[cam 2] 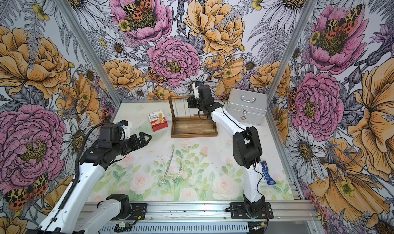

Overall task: Take the necklace off the jewelry display stand
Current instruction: Take off the necklace from the stand.

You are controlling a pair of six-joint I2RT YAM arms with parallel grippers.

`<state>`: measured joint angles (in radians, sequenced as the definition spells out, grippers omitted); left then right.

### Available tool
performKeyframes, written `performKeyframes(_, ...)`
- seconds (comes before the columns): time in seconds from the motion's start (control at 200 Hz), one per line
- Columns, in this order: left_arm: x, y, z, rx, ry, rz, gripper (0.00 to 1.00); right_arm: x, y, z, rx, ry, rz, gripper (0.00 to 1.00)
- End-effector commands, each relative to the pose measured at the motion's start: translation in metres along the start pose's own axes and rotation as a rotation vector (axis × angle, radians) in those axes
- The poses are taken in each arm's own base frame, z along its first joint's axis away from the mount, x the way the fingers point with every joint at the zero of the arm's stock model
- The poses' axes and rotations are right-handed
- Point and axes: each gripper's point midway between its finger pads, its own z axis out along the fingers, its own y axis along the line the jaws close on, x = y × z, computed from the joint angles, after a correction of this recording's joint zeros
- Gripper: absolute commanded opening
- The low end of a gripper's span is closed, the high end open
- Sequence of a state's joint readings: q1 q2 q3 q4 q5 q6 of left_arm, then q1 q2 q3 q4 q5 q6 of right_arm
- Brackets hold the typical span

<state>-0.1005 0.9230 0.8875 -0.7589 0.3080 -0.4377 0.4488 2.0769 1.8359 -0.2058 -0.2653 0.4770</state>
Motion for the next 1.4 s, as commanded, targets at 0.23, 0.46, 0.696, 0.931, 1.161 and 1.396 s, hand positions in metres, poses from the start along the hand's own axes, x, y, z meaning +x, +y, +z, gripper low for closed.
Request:
performKeyframes(0.23, 0.0, -0.003, 0.0, 0.031, -0.007, 0.004, 0.99, -0.013, 0.009, -0.006, 0.003, -0.041, -0.041, 0.0)
performKeyframes(0.46, 0.001, -0.003, 0.0, 0.032, -0.005, 0.004, 0.99, -0.02, 0.007, -0.022, 0.044, -0.069, -0.074, 0.0)
performKeyframes(0.696, 0.001, -0.003, 0.001, 0.032, -0.001, 0.004, 0.98, -0.024, -0.003, -0.04, 0.09, -0.091, -0.09, 0.0)
performKeyframes(0.931, 0.001, -0.002, 0.002, 0.03, 0.0, 0.003, 0.99, -0.031, -0.019, -0.059, 0.124, -0.124, -0.075, 0.0)
performKeyframes(1.161, 0.001, -0.002, 0.002, 0.027, 0.0, 0.001, 0.99, -0.037, -0.039, -0.077, 0.157, -0.156, -0.049, 0.0)
performKeyframes(1.396, 0.002, -0.001, 0.003, 0.026, 0.002, 0.001, 0.99, -0.042, -0.061, -0.088, 0.177, -0.179, -0.011, 0.0)
